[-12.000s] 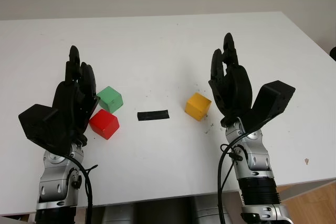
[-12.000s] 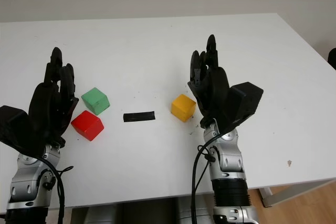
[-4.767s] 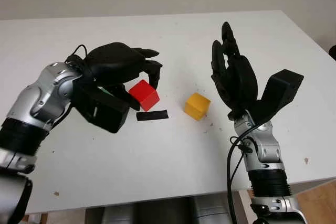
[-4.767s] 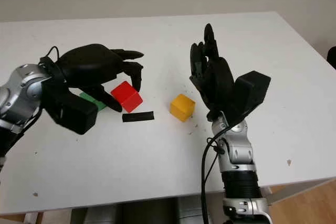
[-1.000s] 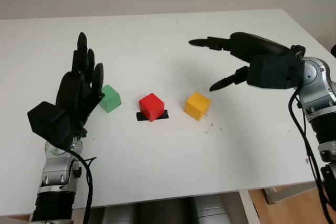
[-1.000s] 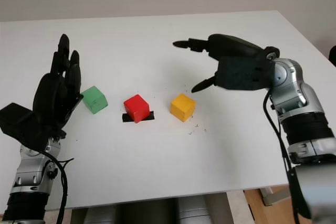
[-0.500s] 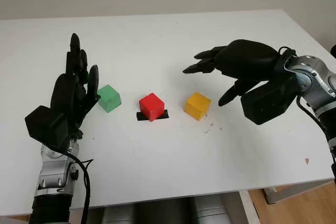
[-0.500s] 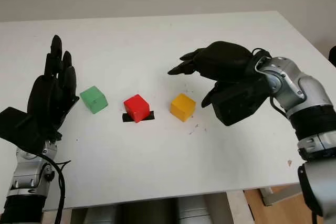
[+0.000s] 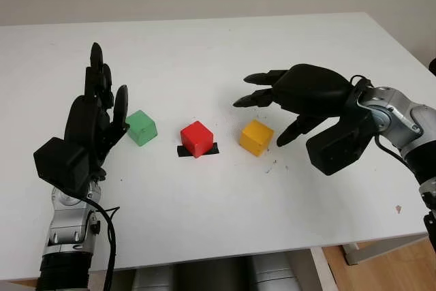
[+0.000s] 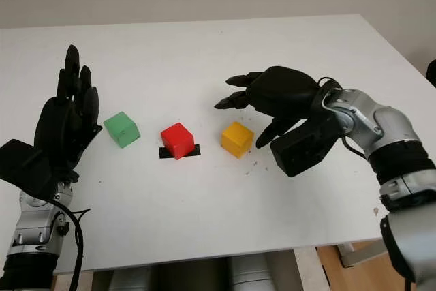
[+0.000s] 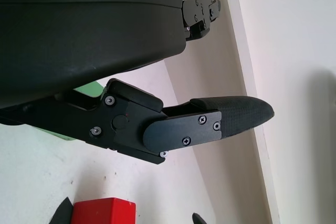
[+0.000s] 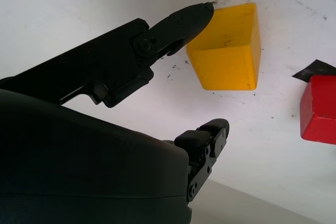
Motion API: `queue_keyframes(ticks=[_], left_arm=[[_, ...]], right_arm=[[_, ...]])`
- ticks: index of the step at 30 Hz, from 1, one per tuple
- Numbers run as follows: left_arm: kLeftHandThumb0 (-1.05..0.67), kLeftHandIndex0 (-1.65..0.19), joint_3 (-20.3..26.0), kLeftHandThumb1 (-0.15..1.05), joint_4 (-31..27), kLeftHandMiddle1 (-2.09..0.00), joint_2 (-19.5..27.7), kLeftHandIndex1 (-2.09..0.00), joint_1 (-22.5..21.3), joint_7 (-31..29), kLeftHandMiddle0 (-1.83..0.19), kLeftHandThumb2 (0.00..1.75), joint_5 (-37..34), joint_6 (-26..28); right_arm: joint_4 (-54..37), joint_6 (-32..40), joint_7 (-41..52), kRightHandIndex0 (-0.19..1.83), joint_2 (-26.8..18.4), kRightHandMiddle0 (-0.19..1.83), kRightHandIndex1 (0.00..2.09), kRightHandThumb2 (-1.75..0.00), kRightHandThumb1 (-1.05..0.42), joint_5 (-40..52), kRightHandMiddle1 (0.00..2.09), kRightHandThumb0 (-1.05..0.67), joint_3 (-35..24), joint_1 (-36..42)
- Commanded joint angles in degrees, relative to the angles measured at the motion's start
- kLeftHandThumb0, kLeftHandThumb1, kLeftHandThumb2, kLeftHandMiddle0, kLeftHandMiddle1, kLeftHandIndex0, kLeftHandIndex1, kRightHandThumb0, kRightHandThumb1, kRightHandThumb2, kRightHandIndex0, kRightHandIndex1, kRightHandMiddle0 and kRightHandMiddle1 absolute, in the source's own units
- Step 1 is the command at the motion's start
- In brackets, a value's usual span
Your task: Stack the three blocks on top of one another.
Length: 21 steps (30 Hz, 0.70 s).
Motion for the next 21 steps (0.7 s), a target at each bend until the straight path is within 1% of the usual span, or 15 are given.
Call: queue_keyframes(ticks=[1,12,16,21], left_arm=[[-0.78,0.18,-0.02,1.05,-1.19,-0.06,0.32,-0.05,0.36,0.32,0.16,0.60,0.26,-0.11],[-0.77,0.16,-0.15,1.05,-1.07,-0.06,0.14,-0.06,0.84,0.36,0.14,0.58,0.11,-0.84],[-0.78,0.15,-0.26,1.05,-1.01,-0.06,0.12,-0.06,0.92,0.65,0.13,0.57,0.50,-0.91],[-0.79,0.14,-0.33,1.05,-1.05,-0.06,0.11,-0.06,0.99,0.87,0.13,0.57,1.15,-0.68]], right_arm=[[0.63,-0.17,-0.30,0.24,0.55,0.52,0.06,-0.06,-0.82,0.11,0.12,-0.62,0.57,-0.39],[1.74,-0.58,-1.94,0.26,0.50,0.57,0.07,-0.05,-0.82,-1.00,0.13,-0.61,2.17,-0.30],[3.92,-2.28,-4.59,0.29,0.63,0.61,0.07,-0.05,-0.82,-1.73,0.16,-0.60,2.78,-0.80],[5.10,-2.62,-6.71,0.32,0.71,0.67,0.08,-0.06,-0.83,-2.71,0.20,-0.57,3.30,-1.34]])
